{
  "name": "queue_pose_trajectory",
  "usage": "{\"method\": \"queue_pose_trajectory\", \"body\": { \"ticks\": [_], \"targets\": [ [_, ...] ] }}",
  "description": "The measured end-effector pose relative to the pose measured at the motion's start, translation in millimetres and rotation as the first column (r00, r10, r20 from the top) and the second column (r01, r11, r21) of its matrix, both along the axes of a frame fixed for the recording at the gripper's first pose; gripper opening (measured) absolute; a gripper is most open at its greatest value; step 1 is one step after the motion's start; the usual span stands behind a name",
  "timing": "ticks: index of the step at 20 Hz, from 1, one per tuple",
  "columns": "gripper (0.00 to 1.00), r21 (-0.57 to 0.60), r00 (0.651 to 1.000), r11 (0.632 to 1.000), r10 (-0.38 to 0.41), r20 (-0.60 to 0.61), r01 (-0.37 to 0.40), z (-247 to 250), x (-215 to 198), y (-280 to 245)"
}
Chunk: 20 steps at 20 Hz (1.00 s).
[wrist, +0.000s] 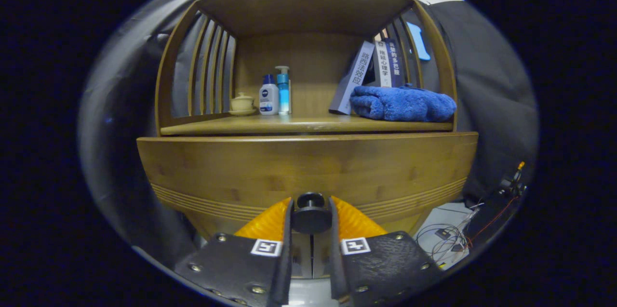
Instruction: Pull open the drawer, take out the items inside it, and place them on the countertop above the cabinet.
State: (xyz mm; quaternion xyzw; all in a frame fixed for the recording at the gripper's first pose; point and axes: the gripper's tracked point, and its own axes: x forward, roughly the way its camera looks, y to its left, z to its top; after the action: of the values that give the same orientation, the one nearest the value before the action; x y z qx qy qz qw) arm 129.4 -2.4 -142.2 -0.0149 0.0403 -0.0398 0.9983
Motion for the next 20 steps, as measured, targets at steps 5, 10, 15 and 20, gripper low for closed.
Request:
{"method": "queue_pose_trajectory", "body": {
  "ticks": [5, 10, 15, 20],
  "targets": [
    [0.26, -0.025, 1.0, 1.0, -0.002, -0.017, 0.001, -5, -42, 0],
    [0.25, 0.0, 1.0, 1.0, -0.008, -0.02, 0.008, -14, -90, 0],
    [0.25, 0.028, 1.0, 1.0, -0.001, -0.025, 0.002, -21, -125, 2],
    [0.25, 0.047, 1.0, 0.999, -0.002, -0.023, 0.003, -23, -137, 3]
  ]
}}
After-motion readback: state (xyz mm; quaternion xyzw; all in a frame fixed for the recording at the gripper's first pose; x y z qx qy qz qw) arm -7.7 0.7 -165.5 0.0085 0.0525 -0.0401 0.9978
